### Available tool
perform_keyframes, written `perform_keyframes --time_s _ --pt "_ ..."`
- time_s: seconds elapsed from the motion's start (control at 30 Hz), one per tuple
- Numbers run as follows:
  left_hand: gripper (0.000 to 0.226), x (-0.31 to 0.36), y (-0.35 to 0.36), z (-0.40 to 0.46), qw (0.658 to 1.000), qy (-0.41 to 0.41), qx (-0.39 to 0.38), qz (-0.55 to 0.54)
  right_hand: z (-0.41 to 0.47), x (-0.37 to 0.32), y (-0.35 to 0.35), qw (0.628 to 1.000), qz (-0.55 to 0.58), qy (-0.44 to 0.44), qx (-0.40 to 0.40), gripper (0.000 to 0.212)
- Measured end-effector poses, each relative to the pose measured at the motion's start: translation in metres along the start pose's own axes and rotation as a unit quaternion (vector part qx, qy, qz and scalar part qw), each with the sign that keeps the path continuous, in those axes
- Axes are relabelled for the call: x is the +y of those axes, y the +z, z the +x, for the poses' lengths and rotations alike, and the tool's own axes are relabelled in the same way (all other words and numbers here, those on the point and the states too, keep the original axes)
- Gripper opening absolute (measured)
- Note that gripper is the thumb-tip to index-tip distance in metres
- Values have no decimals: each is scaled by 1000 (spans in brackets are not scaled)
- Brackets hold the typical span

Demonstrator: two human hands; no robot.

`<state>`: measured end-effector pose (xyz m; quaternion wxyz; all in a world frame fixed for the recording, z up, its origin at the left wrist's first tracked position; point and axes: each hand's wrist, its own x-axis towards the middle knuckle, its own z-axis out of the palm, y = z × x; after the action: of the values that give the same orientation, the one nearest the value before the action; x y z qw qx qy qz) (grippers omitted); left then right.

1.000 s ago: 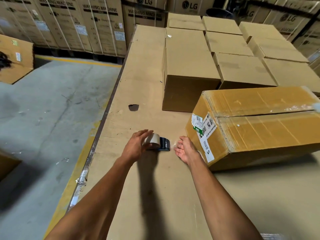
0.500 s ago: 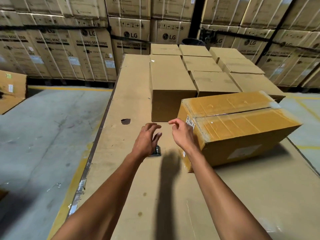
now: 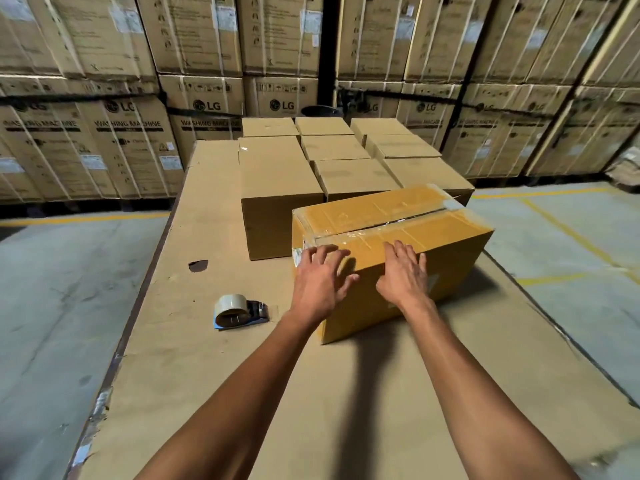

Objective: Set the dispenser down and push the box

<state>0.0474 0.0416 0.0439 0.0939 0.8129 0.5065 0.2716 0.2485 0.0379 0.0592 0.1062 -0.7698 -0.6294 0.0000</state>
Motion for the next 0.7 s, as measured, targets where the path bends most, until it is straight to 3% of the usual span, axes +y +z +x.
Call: perform_keyframes --time_s 0.17,0.37,0.7 --pt "46 19 13 6 995 -75 12 61 18 54 3 1000 -22 3 6 90" --pt "31 14 18 36 981 -155 55 101 35 43 7 997 55 -41 -19 72" --pt "47 22 10 85 950 -265 -61 154 66 54 -13 976 112 -142 -120 74"
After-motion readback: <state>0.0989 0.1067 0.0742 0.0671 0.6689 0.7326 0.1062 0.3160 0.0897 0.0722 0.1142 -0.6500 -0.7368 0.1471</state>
